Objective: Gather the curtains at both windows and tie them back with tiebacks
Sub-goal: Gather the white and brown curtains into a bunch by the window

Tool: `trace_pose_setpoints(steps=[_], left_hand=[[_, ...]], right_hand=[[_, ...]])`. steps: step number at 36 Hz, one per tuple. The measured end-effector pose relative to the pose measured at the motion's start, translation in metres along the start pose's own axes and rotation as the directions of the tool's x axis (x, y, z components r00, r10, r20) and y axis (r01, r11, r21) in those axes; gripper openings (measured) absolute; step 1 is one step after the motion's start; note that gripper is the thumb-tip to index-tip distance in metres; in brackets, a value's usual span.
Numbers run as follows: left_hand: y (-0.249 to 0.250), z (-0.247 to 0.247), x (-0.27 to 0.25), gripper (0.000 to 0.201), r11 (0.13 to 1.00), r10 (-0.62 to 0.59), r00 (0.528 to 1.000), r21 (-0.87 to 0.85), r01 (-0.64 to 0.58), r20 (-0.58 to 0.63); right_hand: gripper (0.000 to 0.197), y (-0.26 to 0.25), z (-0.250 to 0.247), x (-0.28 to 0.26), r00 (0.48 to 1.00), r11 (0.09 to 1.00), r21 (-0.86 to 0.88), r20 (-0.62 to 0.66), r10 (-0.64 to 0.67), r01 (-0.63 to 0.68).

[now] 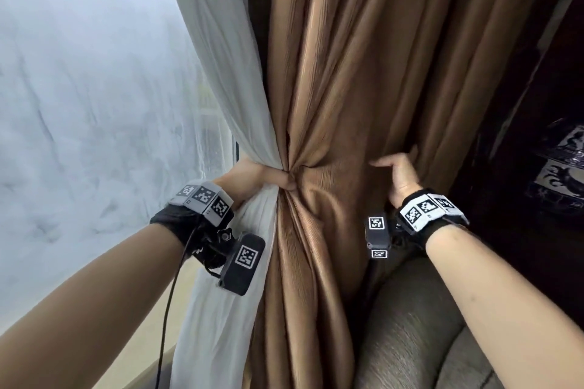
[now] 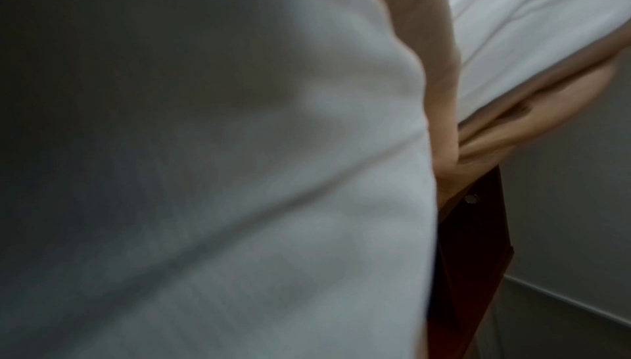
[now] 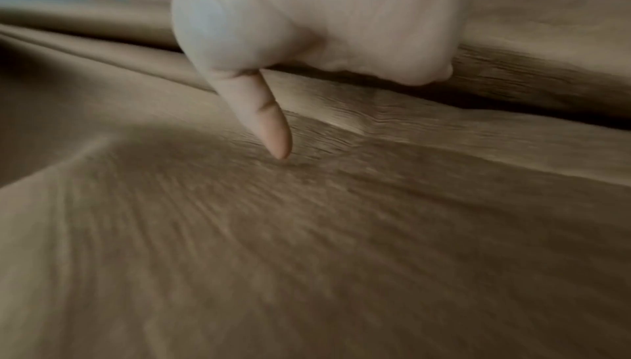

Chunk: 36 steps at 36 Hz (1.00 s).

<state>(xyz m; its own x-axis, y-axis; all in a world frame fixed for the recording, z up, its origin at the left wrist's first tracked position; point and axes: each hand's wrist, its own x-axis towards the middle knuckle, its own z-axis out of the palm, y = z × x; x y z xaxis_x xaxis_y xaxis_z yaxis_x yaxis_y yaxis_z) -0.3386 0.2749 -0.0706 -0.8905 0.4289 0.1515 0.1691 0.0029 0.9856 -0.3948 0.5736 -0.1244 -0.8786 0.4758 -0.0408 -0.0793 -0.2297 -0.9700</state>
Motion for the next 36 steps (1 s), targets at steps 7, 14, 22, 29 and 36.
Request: trace_pose_setpoints(steps=[7,14,22,29,36], left_hand=[[0.002,0.003,0.000,0.048,1.000,0.019,0.999,-0.018,-0.019,0.030],[0.001,0.004,0.002,0.056,1.000,-0.014,1.000,0.018,0.015,-0.016],[0.000,0.008,0.010,0.035,0.998,-0.054,0.990,0.032,0.059,-0.131],[-0.006,0.010,0.014,0.048,1.000,-0.015,0.975,0.004,0.016,-0.221],[0.005,0.016,0.005,0.037,1.000,-0.002,0.997,-0.014,0.003,0.077]], right_hand=[[0.022,-0.030,0.009,-0.040,0.997,0.997,-0.061,-0.043,-0.057,0.054],[0.033,-0.020,0.014,-0.016,0.991,0.978,-0.179,-0.059,-0.122,0.110],[0.033,-0.011,0.073,-0.093,0.950,0.998,-0.057,0.310,0.029,-0.011],[0.052,-0.010,0.080,-0.127,0.760,0.993,0.118,0.646,-0.067,-0.012],[0.059,-0.011,0.077,-0.124,0.747,0.810,-0.432,0.665,-0.010,0.396]])
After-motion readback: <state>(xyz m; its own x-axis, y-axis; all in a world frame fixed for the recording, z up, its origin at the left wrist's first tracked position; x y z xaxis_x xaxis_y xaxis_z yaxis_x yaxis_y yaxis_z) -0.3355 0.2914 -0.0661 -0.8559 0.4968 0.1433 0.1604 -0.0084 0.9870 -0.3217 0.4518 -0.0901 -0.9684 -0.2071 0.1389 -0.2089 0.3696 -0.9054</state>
